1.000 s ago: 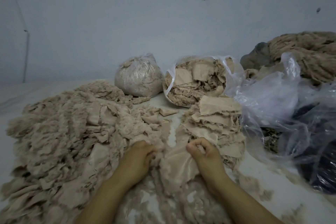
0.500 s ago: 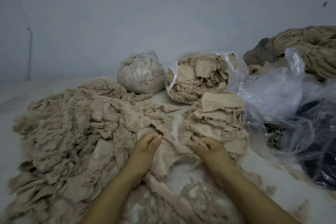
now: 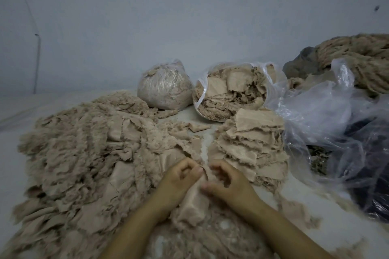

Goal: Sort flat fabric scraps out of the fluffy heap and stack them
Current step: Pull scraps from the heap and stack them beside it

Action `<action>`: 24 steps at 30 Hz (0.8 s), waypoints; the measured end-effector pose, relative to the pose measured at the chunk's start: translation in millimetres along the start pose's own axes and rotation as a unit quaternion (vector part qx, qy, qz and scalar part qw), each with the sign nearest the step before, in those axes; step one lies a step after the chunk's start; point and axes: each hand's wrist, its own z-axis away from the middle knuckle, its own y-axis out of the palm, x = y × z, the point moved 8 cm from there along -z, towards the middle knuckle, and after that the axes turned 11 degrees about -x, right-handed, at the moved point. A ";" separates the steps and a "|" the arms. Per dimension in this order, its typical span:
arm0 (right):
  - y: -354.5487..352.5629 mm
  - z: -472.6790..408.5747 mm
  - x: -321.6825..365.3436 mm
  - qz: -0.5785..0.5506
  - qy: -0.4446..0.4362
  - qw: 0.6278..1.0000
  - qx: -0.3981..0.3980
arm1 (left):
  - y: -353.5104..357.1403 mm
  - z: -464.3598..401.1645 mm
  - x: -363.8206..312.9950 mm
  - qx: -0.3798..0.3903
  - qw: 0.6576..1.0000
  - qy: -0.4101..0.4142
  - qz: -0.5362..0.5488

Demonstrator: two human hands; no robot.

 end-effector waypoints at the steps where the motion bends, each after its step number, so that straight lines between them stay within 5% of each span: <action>1: -4.6 -1.3 0.4 -0.032 0.010 0.998 -0.051 | 2.6 -0.2 0.6 -0.003 1.000 -0.001 -0.010; 4: -22.5 -5.2 -15.7 -0.130 0.081 0.974 -0.165 | -3.2 -2.9 8.3 -0.028 0.999 -0.044 -0.014; 9: -8.7 -1.7 -22.2 -0.189 0.134 0.968 -0.098 | -0.9 -2.3 13.1 -0.022 0.997 -0.066 0.011; 12: -7.4 -1.7 -18.9 -0.161 0.106 0.974 -0.122 | 0.1 -3.4 18.4 -0.072 0.991 -0.087 0.066; 16: -20.8 -3.7 -18.9 -0.193 0.102 0.953 -0.211 | -0.1 -8.0 5.3 -0.102 0.988 0.029 -0.114; 20: -48.9 -7.5 -31.7 -0.227 0.150 0.919 -0.285 | -15.2 -9.0 0.4 -0.138 0.977 0.066 -0.147; 24: -59.1 -27.8 -12.5 -0.167 0.120 0.962 -0.180 | -23.9 -6.7 8.2 -0.119 0.988 0.044 -0.084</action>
